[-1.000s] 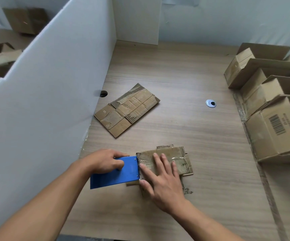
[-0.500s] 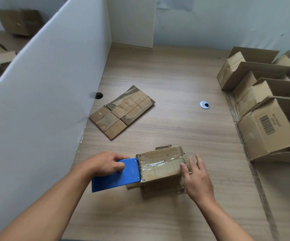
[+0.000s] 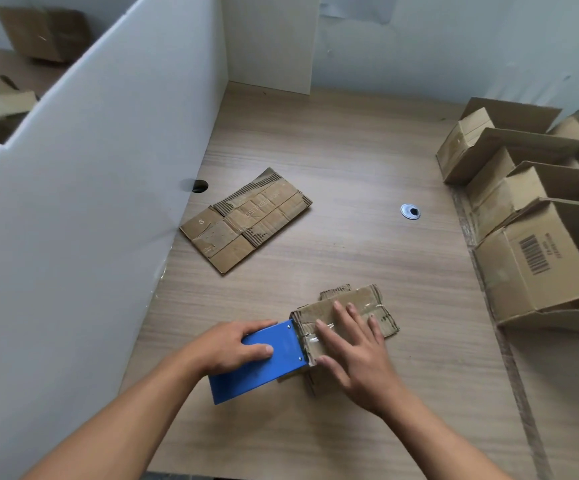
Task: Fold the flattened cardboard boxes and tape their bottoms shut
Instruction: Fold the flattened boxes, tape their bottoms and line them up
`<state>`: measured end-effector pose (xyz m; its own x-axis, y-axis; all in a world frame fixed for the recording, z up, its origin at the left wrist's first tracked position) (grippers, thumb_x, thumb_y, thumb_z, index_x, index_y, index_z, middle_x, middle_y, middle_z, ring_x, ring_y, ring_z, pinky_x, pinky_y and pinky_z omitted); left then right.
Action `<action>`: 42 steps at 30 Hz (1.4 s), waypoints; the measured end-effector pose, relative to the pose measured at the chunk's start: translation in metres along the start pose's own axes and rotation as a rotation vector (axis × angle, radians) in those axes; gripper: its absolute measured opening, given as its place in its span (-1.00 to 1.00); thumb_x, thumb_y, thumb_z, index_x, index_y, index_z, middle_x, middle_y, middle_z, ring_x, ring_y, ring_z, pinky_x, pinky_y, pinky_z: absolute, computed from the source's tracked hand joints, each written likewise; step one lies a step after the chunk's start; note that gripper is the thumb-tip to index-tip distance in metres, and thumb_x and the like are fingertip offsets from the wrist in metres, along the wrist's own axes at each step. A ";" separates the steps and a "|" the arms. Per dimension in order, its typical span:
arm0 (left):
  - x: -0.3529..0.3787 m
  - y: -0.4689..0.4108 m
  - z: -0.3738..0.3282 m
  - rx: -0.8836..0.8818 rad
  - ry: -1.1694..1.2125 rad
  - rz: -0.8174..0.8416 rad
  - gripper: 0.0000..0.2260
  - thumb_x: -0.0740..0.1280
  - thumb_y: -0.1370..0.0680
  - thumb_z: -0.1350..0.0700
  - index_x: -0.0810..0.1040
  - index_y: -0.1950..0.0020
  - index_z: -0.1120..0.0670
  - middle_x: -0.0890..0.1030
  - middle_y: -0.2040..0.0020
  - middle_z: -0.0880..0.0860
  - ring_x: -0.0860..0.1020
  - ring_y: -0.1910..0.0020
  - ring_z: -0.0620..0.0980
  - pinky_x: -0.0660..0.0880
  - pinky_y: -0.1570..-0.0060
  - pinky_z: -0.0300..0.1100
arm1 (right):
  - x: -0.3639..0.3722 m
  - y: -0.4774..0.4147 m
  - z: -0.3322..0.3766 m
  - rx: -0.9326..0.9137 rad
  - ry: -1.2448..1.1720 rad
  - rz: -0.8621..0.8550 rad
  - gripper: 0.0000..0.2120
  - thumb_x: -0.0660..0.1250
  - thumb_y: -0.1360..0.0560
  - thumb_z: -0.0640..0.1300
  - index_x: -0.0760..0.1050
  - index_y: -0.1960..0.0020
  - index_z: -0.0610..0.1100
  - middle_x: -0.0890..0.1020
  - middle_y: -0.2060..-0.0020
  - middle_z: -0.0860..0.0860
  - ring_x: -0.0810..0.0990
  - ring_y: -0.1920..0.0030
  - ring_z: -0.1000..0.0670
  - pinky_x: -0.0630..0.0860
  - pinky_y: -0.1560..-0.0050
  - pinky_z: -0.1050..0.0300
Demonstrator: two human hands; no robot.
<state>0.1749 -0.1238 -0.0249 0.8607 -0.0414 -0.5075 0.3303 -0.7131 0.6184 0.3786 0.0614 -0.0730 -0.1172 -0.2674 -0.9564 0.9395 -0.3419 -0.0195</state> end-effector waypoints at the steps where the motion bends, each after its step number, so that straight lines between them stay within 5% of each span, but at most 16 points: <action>1: 0.002 0.000 0.002 0.001 0.007 -0.005 -0.51 0.33 -0.51 -0.19 0.35 -0.44 -0.37 0.52 -0.31 -0.27 0.51 -0.20 -0.19 0.39 -0.15 -0.23 | 0.001 0.005 0.000 -0.041 0.029 -0.033 -0.48 0.01 -0.62 0.30 0.40 -0.44 0.10 0.30 -0.54 -0.04 0.17 -0.55 -0.09 0.10 -0.44 -0.24; 7: 0.010 -0.004 0.004 0.023 0.051 -0.043 -0.53 0.34 -0.56 -0.12 0.36 -0.45 -0.34 0.55 -0.29 -0.25 0.51 -0.15 -0.24 0.34 0.04 -0.41 | 0.011 0.002 0.025 0.004 0.094 -0.134 -0.55 0.17 -0.54 0.25 0.51 -0.32 0.07 0.50 -0.32 -0.05 0.43 -0.36 -0.15 0.23 -0.32 -0.27; 13: -0.002 0.001 0.007 0.025 -0.023 0.004 -0.51 0.32 -0.51 -0.21 0.34 -0.44 -0.38 0.51 -0.31 -0.30 0.50 -0.22 -0.23 0.37 -0.14 -0.27 | 0.010 0.000 0.008 -0.053 0.085 -0.151 -0.55 0.17 -0.54 0.26 0.49 -0.34 0.11 0.52 -0.31 -0.02 0.41 -0.35 -0.10 0.42 -0.26 -0.28; 19: -0.034 0.019 0.031 -0.028 0.042 0.198 -0.69 0.34 -0.46 -0.17 0.53 -0.18 -0.44 0.64 -0.08 -0.30 0.59 -0.09 -0.24 0.46 -0.23 -0.17 | 0.012 -0.002 0.007 -0.059 0.050 -0.170 -0.57 0.17 -0.54 0.26 0.52 -0.32 0.13 0.53 -0.30 -0.02 0.41 -0.35 -0.09 0.33 -0.28 -0.22; 23: -0.022 0.017 0.035 -0.051 0.039 0.127 -0.70 0.36 -0.56 -0.05 0.51 -0.01 -0.55 0.61 -0.03 -0.37 0.57 -0.06 -0.31 0.44 -0.12 -0.29 | 0.015 -0.006 0.009 -0.028 0.011 -0.149 -0.57 0.15 -0.55 0.28 0.50 -0.32 0.14 0.52 -0.31 -0.01 0.41 -0.35 -0.10 0.24 -0.32 -0.20; 26: -0.006 0.005 0.022 -0.073 0.009 0.116 -0.74 0.34 -0.57 -0.04 0.51 -0.13 -0.42 0.61 -0.12 -0.30 0.55 -0.10 -0.22 0.42 -0.07 -0.30 | 0.016 -0.004 0.006 -0.020 -0.029 -0.132 -0.54 0.04 -0.59 0.33 0.47 -0.34 0.17 0.50 -0.32 0.00 0.39 -0.37 -0.10 0.25 -0.32 -0.23; 31: 0.003 -0.021 -0.007 -0.117 -0.067 0.085 -0.61 0.34 -0.53 -0.09 0.48 -0.36 -0.29 0.60 -0.23 -0.14 0.55 -0.16 -0.10 0.46 -0.12 -0.20 | 0.015 -0.005 0.010 -0.011 -0.035 -0.113 -0.57 0.18 -0.53 0.27 0.49 -0.33 0.16 0.49 -0.32 0.00 0.37 -0.37 -0.09 0.19 -0.34 -0.21; 37: 0.007 -0.034 -0.028 -0.220 -0.219 0.015 -0.66 0.30 -0.39 -0.19 0.55 -0.17 -0.30 0.64 -0.14 -0.11 0.59 -0.12 0.00 0.51 -0.09 -0.11 | 0.011 -0.007 0.015 0.004 -0.043 -0.128 -0.59 0.21 -0.50 0.24 0.51 -0.29 0.14 0.52 -0.27 -0.02 0.39 -0.33 -0.11 0.13 -0.34 -0.16; 42: 0.011 -0.035 -0.054 -0.249 -0.381 -0.112 -0.64 0.29 -0.45 -0.05 0.60 -0.21 -0.05 0.64 -0.19 -0.01 0.57 -0.20 0.07 0.46 -0.05 -0.12 | 0.009 -0.010 0.022 0.023 -0.039 -0.141 -0.61 0.23 -0.47 0.22 0.55 -0.23 0.13 0.50 -0.23 0.00 0.38 -0.30 -0.11 0.29 -0.29 -0.34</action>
<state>0.1939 -0.0616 -0.0195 0.6259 -0.2612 -0.7349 0.5360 -0.5404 0.6486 0.3610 0.0430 -0.0753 -0.2608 -0.2502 -0.9324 0.9052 -0.3992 -0.1460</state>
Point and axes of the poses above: each hand's wrist, its own y-axis away from the middle knuckle, its own x-axis out of the palm, z = x × y, the point moved 1 cm from there along -y, towards the middle knuckle
